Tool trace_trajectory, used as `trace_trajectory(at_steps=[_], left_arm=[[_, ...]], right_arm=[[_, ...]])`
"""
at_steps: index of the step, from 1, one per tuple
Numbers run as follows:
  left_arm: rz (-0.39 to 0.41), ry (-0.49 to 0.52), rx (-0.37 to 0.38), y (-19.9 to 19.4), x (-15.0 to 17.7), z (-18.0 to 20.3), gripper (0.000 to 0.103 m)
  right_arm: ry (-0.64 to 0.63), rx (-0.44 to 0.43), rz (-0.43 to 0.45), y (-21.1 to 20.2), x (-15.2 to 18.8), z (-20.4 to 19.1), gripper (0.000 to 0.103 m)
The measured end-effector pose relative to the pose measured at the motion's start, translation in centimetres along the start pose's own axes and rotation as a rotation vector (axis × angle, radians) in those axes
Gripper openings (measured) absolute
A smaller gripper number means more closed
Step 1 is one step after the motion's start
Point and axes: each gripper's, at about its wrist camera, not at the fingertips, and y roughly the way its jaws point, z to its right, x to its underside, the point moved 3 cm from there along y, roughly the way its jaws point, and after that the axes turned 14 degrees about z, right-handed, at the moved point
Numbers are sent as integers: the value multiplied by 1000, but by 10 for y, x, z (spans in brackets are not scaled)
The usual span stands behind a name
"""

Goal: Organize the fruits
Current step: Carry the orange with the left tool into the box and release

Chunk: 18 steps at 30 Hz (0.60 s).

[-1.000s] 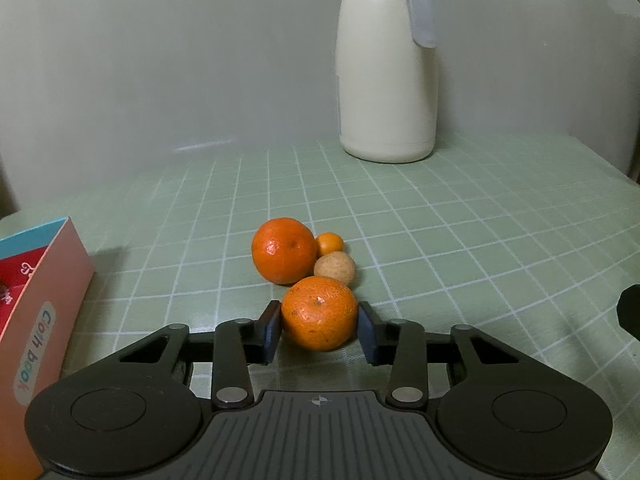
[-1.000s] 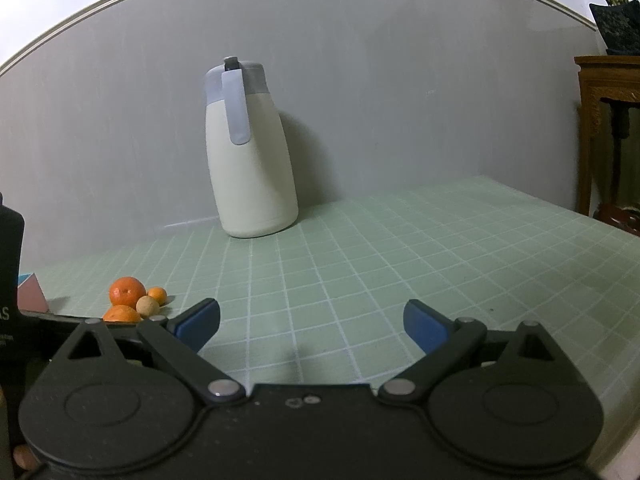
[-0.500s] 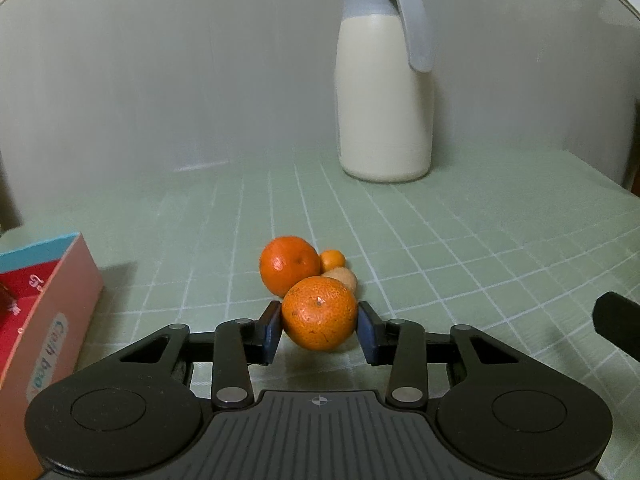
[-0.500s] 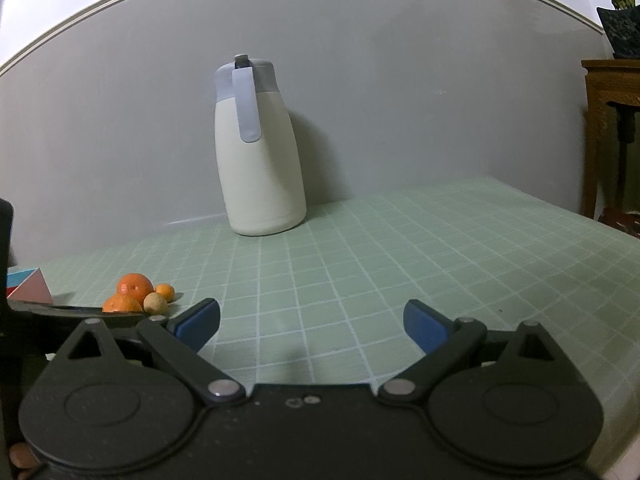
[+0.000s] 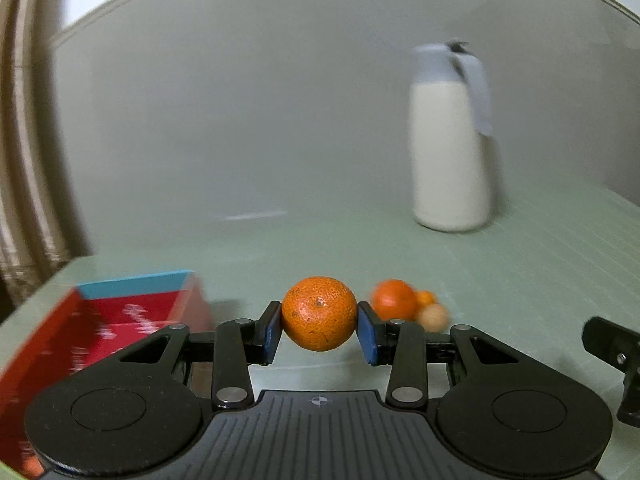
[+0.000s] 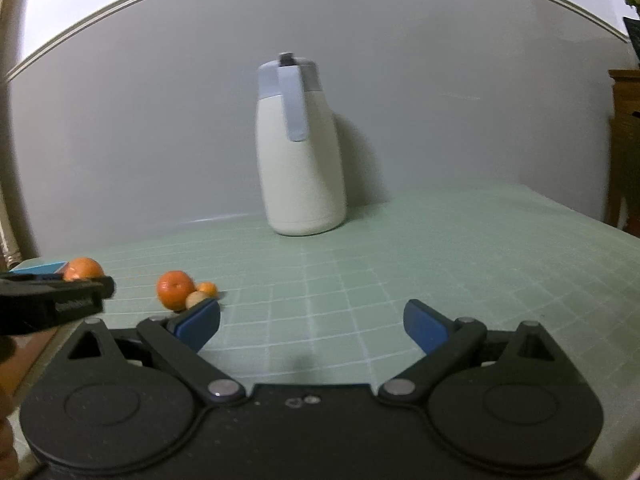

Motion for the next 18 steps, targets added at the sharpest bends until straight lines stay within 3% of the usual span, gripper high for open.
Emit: trace_trajectory(at_steps=[6,18], left_arm=[[-1,-22,-131,-7,2,-53,40],[-122,-83,-340,-7,31,-136,40]], right_arm=[[-17,-59,-5,4,3,-30,99],[-59,-177,-22,11,12,-88,99]])
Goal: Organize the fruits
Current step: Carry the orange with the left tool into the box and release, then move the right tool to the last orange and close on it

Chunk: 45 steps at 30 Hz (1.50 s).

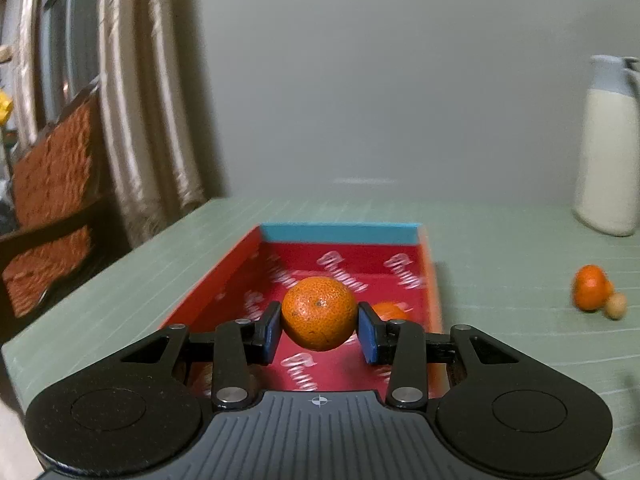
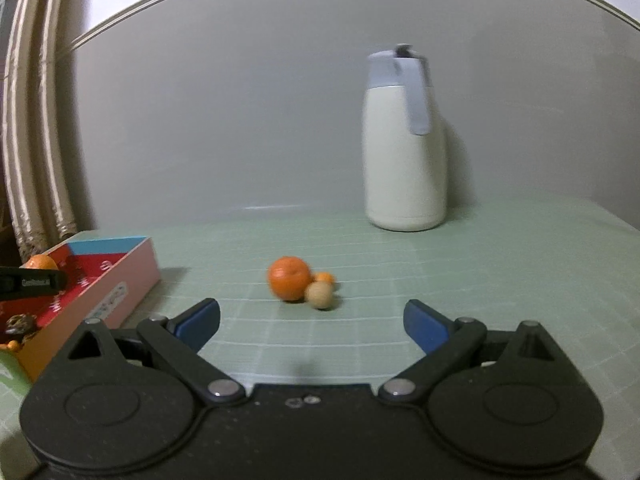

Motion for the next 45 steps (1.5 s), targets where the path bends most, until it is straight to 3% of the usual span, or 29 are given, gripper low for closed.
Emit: trace_trajectory(at_steps=[6,11,19,37,45], left_arm=[[-67,-51,-38,10,8,-23,40],[-66,-66,-58,6,8,-32,41],[-13,-79,-86,-5,4,-45,65],[43,-99,-157,-23,5,-89,92],[60,-124,-217,-27,9,-108,92]], right_arm=[[-11,-48,-6,2,0,-19,99],[-16,-71,-10,5,1,-29,99],[-13,-87,-16,9,2,-37,99],[-39,-96,-29,37,-4,-49,97],[-59,-83,-79,63,-5,-45,80]])
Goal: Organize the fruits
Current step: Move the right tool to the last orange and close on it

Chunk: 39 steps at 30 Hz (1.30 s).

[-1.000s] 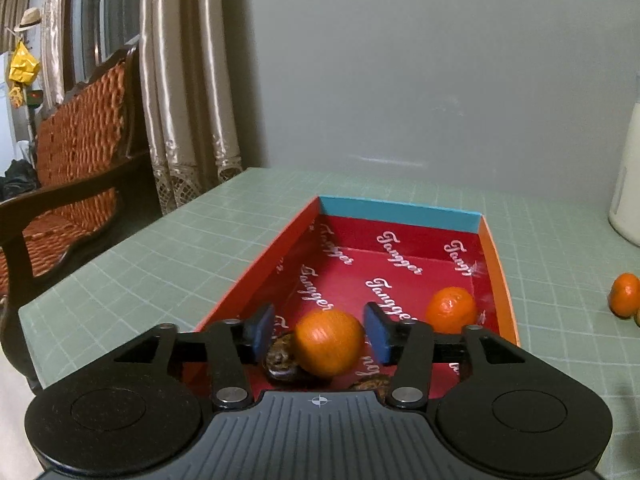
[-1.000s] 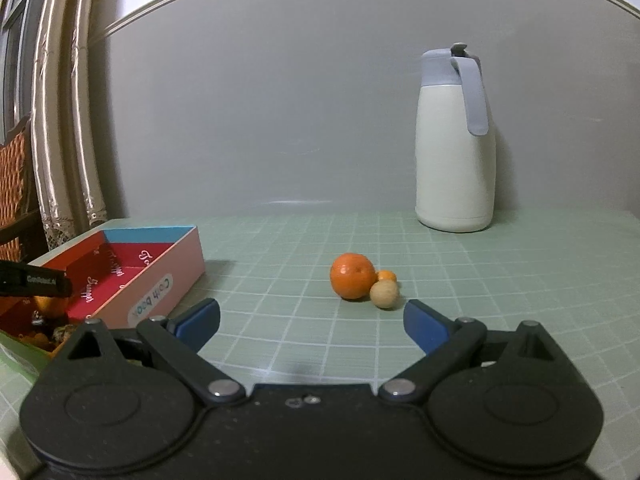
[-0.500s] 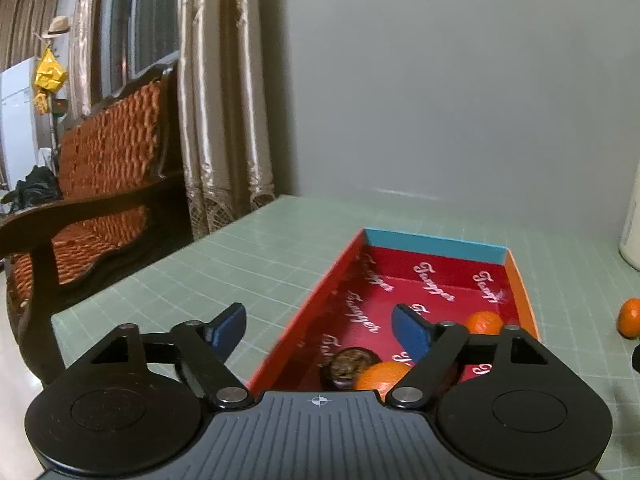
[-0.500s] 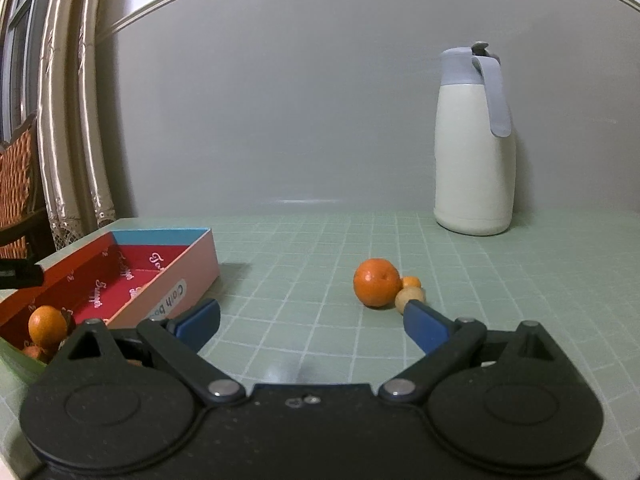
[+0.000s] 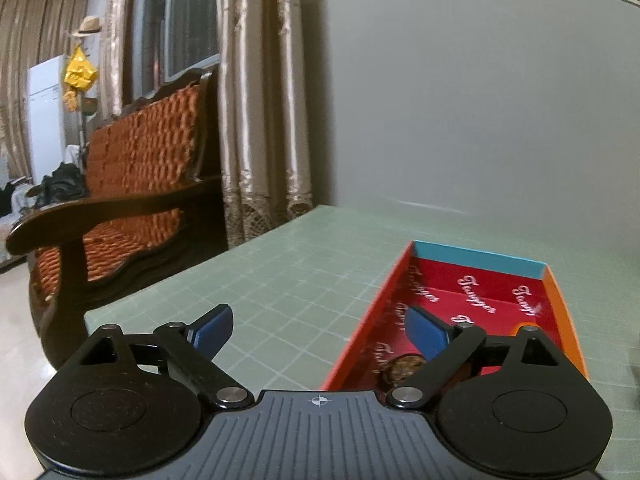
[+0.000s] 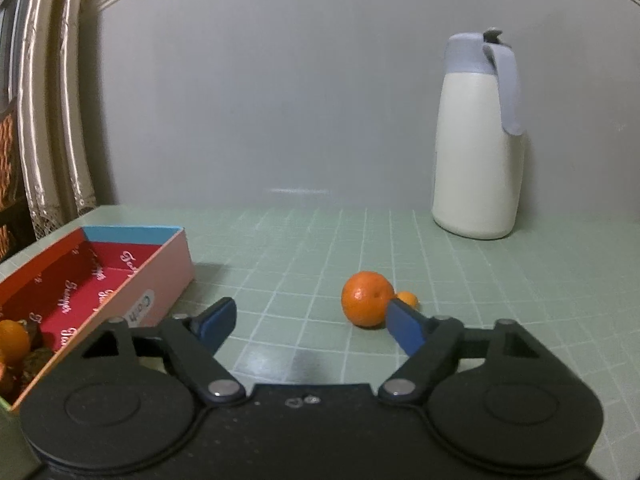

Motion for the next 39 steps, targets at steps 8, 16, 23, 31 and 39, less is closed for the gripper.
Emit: trace_trajectory(at_steps=[8,16,23,31,39], left_arm=[[5,-5,-37,1,3,-12,93],[3,-5,-45,4,4,-16,94],[-2,-15,-43,5,4,-18,94],[-6,-11,-45,4,5,-19,96],[-10,2,-46,4,6,-15,97]], right_arm=[[-35,45,-38,29,-2,10,77],[-63,59,-95,54,3,16,65],[-45,72,-126,67,6,21,52],[-49,71,-126,67,6,22,50],[-54,79,-128,70,7,23,46]])
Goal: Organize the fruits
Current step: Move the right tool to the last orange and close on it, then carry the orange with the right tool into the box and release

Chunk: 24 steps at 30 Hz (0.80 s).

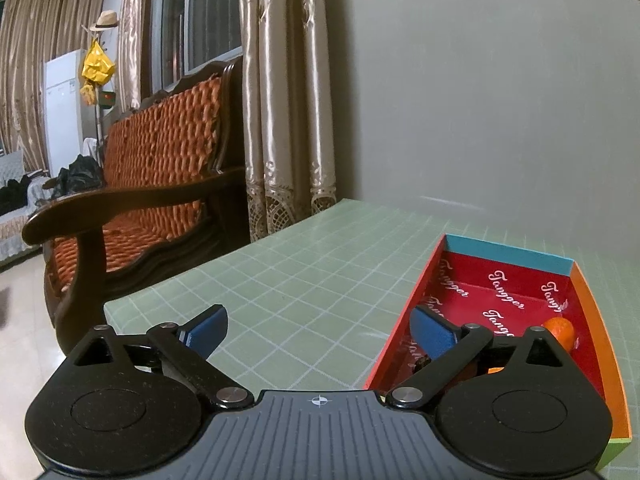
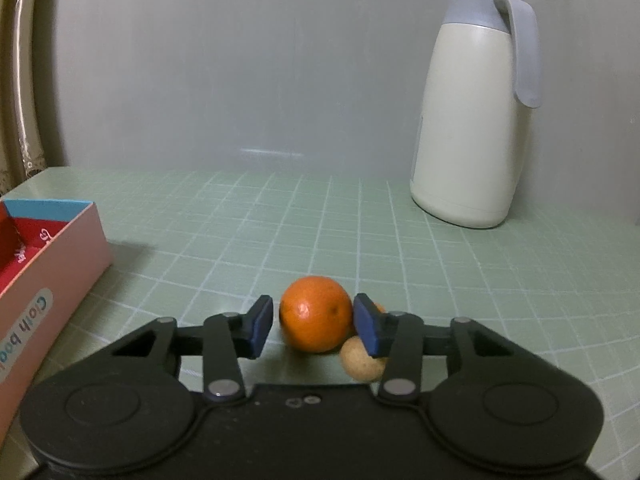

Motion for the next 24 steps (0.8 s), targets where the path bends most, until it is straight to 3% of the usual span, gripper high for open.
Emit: trace_trajectory(at_steps=[7,9,19,24], left_arm=[[-2,7,1,0,1,0,98],[-2,6,2,0,1,1,98],[1,3,6,-1,0,3,98],[0,-4,-1,-1,0,0,99]], right_arm=[[-46,-2,-4,5,-1,-5,46],[-49,-1,-2,4,-1,-5,40],[1,-42,27,-4,-3,-1,38],[35,-103,46,-15,-6,-8,38]])
